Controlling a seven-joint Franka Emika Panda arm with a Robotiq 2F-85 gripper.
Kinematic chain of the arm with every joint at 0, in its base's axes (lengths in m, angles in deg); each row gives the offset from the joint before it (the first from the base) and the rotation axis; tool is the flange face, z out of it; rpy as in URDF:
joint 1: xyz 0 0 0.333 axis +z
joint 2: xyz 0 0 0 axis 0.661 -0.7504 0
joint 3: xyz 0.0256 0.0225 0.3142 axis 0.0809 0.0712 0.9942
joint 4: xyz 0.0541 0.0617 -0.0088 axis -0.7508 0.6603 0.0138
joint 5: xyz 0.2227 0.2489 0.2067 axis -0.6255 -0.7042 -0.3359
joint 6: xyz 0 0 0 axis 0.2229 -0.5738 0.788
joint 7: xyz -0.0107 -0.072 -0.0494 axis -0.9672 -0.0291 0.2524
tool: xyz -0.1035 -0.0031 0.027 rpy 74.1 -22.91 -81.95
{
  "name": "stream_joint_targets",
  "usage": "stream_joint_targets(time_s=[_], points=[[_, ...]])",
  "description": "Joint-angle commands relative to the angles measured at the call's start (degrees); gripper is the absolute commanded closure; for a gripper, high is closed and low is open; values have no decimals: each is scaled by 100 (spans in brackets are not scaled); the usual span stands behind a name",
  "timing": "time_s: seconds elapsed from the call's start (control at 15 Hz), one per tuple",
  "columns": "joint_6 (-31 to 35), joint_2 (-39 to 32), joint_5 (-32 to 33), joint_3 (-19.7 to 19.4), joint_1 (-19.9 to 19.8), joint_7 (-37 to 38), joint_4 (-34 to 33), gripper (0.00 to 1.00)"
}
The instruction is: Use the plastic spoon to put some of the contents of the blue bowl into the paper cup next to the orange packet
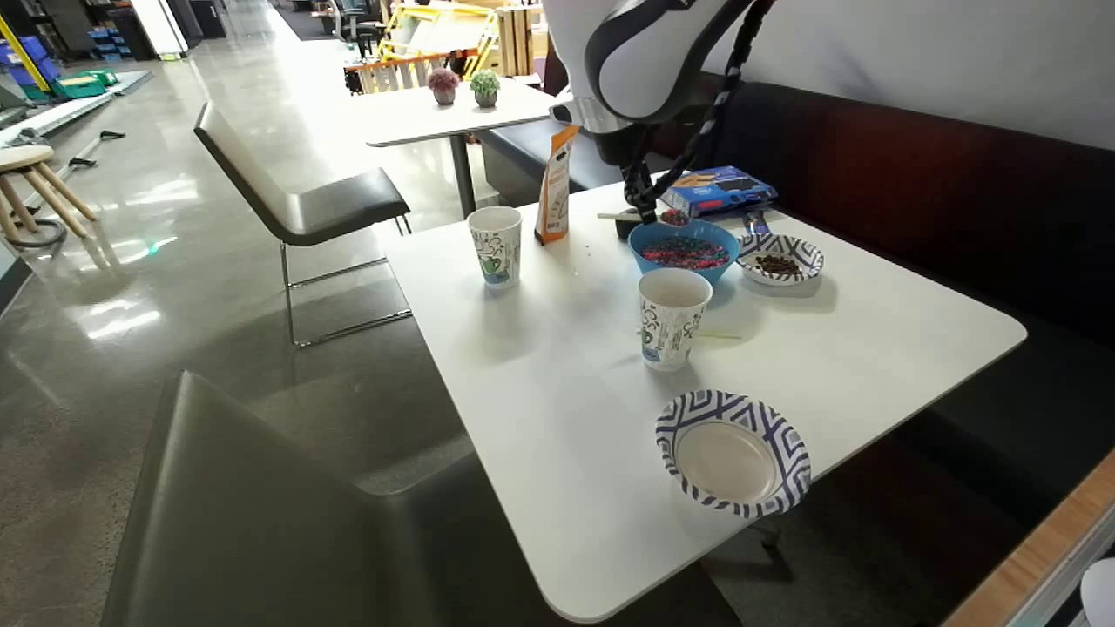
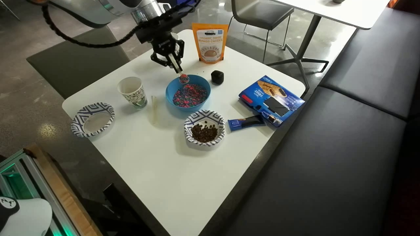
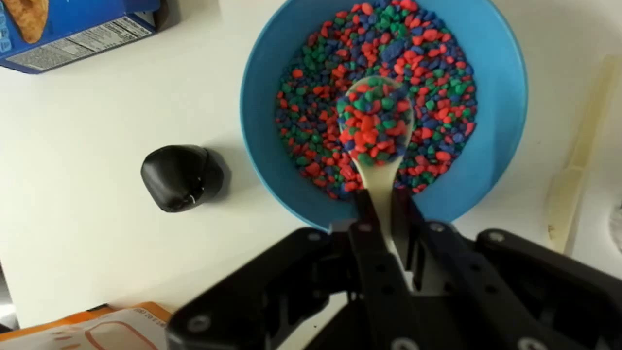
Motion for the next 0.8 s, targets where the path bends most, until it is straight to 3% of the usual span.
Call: stream_joint_targets(time_s=[0.0, 0.47, 0.73], points=[[-706, -264, 104, 224, 242, 83, -494, 96], [-1897, -770, -30, 663, 632, -360, -1653, 96], [-2188, -1068, -182, 799, 672, -815, -2292, 96]])
